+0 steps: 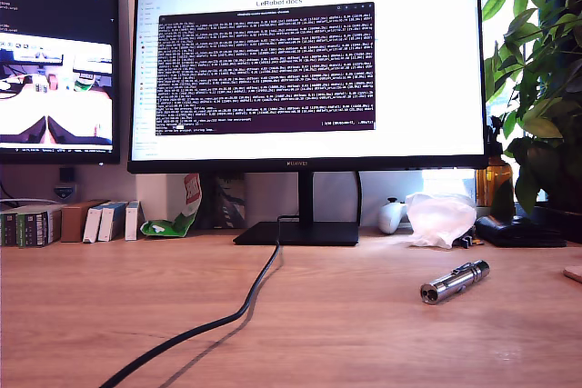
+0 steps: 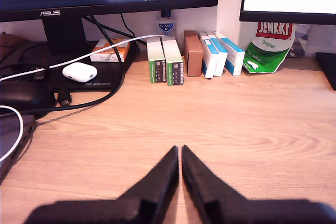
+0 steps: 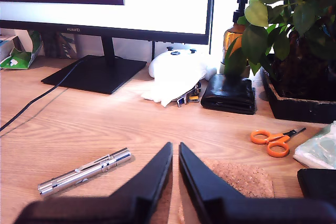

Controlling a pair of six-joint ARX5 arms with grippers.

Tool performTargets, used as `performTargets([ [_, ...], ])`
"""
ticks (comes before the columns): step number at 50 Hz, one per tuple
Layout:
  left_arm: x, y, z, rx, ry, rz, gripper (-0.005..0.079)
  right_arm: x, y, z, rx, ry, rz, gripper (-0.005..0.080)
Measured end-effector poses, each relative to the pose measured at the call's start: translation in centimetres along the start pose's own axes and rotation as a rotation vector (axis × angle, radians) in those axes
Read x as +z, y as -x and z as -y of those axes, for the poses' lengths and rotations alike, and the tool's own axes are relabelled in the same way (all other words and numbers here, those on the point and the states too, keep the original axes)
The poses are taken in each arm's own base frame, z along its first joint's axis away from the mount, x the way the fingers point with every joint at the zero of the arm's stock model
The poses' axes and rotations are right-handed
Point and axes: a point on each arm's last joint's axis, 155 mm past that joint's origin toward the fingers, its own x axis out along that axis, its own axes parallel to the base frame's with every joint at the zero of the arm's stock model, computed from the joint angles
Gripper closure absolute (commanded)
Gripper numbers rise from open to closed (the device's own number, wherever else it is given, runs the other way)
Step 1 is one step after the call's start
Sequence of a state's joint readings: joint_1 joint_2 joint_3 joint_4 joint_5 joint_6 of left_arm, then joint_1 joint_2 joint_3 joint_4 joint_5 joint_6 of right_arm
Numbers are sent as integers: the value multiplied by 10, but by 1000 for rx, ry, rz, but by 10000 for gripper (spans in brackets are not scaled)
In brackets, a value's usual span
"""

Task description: Pick the metallic laser pointer with your right arm, pass it to your left arm, then place it down to the left side of the table

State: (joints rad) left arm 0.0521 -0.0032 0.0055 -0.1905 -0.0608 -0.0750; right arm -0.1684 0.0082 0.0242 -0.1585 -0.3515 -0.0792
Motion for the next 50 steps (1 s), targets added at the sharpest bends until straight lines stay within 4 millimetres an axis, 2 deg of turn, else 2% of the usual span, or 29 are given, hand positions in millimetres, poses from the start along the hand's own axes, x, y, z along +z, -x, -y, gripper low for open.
performTargets([
  [5,-1,0,7,-36,100,-5,764,1,0,-4,24,-1,3,765],
  [16,-1,0,7,-39,103,-5,764,2,0,-10,54,-63,6,765],
  [18,-1,0,9,-46,105,-6,764,3,0,-11,63,-166,10,765],
  [24,0,1,19,-104,148,-11,764,11,1,-20,117,-330,25,764],
  [28,3,2,28,-153,232,-9,764,19,3,-27,164,-500,36,764],
  [31,12,4,37,-204,270,15,763,26,4,-29,185,-530,59,764],
  [32,14,5,40,-223,312,19,763,29,4,-30,196,-617,59,764],
  [35,28,9,52,-300,347,58,763,37,6,-32,221,-670,82,759],
  [44,58,29,86,-519,337,133,763,55,10,-33,247,-714,123,714],
  [47,67,34,91,-548,326,147,764,70,15,-34,255,-697,150,714],
  [50,82,43,95,-574,286,181,764,94,23,-35,266,-650,195,714],
])
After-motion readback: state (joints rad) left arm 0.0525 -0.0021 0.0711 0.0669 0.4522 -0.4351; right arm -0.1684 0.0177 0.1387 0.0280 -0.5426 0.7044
